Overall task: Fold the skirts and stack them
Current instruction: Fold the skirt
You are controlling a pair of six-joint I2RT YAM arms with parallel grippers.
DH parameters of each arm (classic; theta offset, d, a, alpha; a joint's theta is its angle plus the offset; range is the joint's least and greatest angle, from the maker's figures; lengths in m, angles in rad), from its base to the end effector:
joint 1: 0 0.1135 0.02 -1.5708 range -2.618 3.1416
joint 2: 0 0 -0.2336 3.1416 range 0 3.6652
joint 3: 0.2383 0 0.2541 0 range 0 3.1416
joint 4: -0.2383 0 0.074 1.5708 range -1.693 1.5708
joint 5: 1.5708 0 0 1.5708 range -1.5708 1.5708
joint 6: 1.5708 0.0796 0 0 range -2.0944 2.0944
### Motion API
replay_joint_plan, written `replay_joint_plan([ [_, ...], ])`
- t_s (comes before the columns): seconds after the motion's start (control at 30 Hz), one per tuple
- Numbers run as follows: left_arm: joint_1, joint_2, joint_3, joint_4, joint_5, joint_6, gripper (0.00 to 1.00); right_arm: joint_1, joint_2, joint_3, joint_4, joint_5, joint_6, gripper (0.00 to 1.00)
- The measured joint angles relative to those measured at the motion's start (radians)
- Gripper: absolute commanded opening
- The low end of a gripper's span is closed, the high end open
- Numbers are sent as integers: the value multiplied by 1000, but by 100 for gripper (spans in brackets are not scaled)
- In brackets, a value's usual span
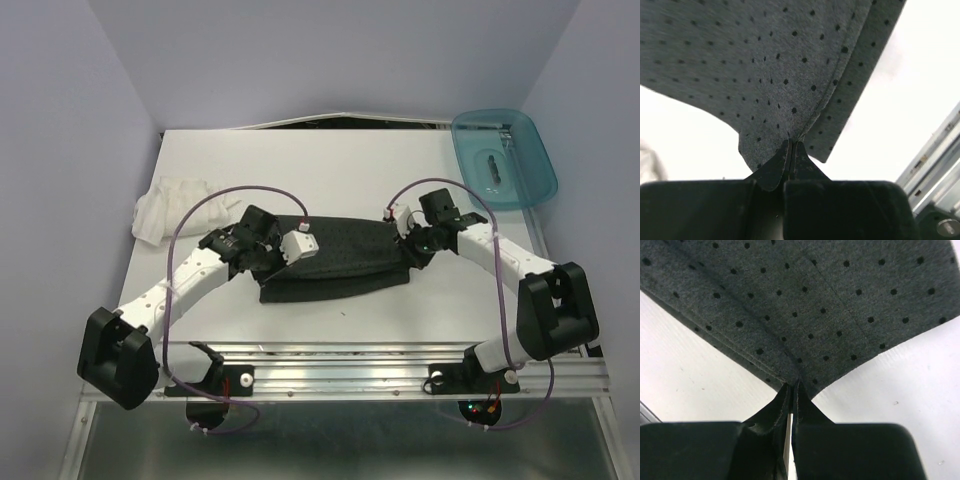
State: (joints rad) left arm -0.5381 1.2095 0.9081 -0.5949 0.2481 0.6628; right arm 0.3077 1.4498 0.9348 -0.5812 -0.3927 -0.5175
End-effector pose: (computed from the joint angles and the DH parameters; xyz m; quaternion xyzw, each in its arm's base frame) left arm 0.2351 -0.1631 0.1979 0.5629 0.7495 -0.0961 0.3350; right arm 0.2802 0.1210 0.1447 -0.4243 0.8549 0.1644 0.2492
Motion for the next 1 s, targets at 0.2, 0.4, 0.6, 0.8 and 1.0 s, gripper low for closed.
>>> replay_joint_plan([
  [0.2, -25, 63, -85, 7, 27, 11, 47, 3, 42, -13, 5, 16, -18, 61],
  [0.4, -30, 16, -92, -21, 42, 39, 50, 3, 7, 34, -75, 7, -25, 71],
  [0.6, -30, -66, -45, -52, 84, 28, 42, 3, -58, 187, -121, -51, 43, 54],
  [0.8, -30, 26, -42, 46, 48, -66, 29, 3, 75, 283, -86, -99, 106, 44],
  [1.0, -30, 179, -51, 111, -32, -135, 27, 6, 283, 269, -63, -57, 101, 43],
])
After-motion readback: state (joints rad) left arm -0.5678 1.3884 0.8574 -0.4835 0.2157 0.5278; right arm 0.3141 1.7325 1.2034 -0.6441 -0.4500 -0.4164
